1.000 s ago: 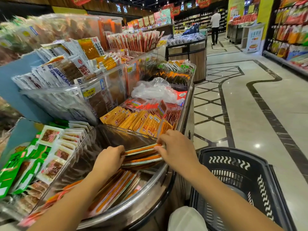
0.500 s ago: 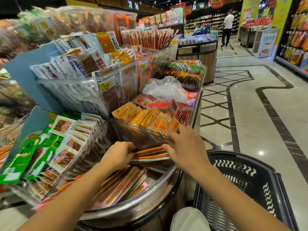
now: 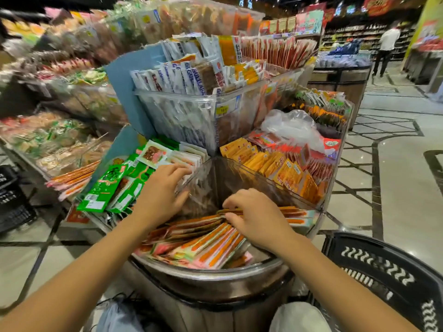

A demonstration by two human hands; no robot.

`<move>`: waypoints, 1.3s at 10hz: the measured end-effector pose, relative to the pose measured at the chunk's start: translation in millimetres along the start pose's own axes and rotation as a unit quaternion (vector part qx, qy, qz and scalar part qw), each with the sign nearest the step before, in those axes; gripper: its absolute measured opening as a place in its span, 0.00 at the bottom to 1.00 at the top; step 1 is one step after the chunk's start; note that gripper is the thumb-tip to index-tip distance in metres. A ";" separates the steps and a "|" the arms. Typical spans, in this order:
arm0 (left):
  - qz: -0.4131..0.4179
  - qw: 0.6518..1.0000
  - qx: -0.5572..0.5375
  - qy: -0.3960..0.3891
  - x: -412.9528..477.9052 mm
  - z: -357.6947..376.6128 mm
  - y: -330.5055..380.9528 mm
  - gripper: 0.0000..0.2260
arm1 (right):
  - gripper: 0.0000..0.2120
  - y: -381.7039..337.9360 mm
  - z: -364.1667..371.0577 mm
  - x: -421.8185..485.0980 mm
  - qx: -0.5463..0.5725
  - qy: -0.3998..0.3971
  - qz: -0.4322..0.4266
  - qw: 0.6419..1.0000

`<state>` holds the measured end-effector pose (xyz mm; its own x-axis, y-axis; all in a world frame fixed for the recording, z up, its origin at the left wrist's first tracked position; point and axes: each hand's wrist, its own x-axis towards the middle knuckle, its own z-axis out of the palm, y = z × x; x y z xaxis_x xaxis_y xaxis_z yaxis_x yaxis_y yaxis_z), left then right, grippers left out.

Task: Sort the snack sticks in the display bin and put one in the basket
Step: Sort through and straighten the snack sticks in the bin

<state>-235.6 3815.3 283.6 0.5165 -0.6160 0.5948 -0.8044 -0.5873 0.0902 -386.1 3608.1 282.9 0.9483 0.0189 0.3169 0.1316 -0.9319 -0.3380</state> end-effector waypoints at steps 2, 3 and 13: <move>-0.022 0.998 -0.045 -0.025 -8.4 6.4 -9.9 0.21 | 0.15 -34.4 33.6 28.6 0.013 -0.117 -0.048 0.992; -0.024 0.998 -0.051 -0.015 -9.9 8.1 -11.6 0.21 | 0.16 -43.7 46.2 39.1 0.012 -0.126 -0.069 0.990; -0.038 0.997 -0.063 -0.003 -10.5 16.0 -15.9 0.20 | 0.13 -39.6 56.9 33.5 0.137 -0.137 -0.070 0.979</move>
<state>-223.6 3822.7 263.1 0.5789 -0.5756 0.5776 -0.7932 -0.5615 0.2355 -343.1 3666.3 256.5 0.9521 0.2714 0.1408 0.3034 -0.7814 -0.5453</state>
